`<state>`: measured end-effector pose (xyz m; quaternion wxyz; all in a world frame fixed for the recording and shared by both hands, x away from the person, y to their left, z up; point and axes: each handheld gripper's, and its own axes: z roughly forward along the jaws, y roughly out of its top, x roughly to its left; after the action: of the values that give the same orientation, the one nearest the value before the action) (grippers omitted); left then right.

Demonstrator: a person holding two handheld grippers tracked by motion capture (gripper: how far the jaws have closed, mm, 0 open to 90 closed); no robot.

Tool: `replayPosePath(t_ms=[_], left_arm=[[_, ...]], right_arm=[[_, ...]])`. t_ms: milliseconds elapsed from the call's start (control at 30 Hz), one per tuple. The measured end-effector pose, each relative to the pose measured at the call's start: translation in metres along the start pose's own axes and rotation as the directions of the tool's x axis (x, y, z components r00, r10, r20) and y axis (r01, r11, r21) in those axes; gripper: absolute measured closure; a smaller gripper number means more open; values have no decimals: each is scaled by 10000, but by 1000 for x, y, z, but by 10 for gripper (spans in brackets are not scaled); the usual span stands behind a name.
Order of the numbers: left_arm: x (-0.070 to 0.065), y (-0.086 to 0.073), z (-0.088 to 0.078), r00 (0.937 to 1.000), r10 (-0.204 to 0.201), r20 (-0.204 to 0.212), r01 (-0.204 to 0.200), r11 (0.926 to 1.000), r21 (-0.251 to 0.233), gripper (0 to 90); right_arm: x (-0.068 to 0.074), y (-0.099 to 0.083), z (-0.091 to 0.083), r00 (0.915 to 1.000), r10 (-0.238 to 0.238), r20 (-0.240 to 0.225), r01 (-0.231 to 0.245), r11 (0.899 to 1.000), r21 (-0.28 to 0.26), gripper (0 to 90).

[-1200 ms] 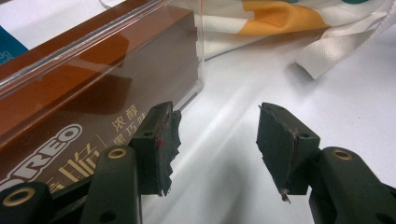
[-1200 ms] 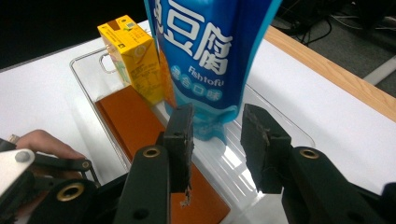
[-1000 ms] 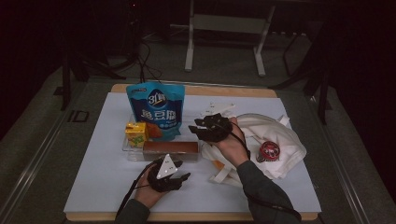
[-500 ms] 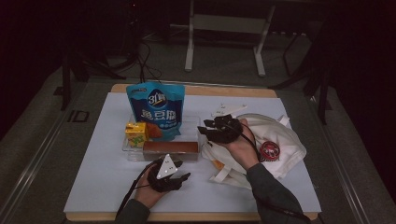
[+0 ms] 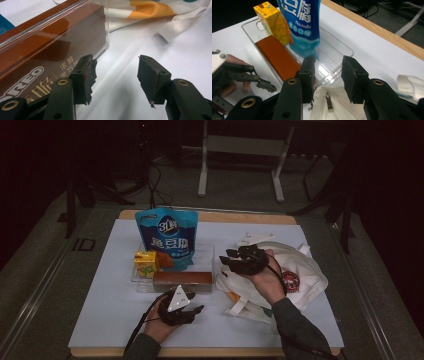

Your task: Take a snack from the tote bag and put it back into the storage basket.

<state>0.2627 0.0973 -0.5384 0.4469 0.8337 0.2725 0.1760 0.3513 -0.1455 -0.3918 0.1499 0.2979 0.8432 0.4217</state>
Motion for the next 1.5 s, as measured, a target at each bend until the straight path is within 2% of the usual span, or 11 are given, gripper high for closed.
replayPosePath(t_ms=[367, 833, 1067, 1100, 1367, 1500], left_arm=[[0, 0, 0, 10000, -37, -5, 37, 10000, -20, 466], [0, 0, 0, 10000, -17, -14, 17, 10000, -5, 465], [0, 0, 0, 10000, -12, -13, 12, 10000, -2, 466], [0, 0, 0, 10000, -13, -11, 13, 10000, -1, 466], [0, 0, 0, 10000, -15, -11, 15, 10000, 1, 465], [0, 0, 0, 10000, -5, -20, 5, 10000, 1, 465]], right_arm=[[-18, -17, -18, 9988, 355, 325, -357, 9993, 55, 638], [-36, -41, -37, 9949, 342, 953, -382, 9984, 406, 682], [-44, -50, -47, 9914, 489, 1218, -551, 9973, 478, 703], [-48, -57, -53, 9893, 535, 1354, -616, 9965, 560, 717], [-54, -70, -66, 9833, 701, 1680, -813, 9949, 604, 780], [-58, -79, -72, 9788, 853, 1861, -990, 9929, 656, 782]])
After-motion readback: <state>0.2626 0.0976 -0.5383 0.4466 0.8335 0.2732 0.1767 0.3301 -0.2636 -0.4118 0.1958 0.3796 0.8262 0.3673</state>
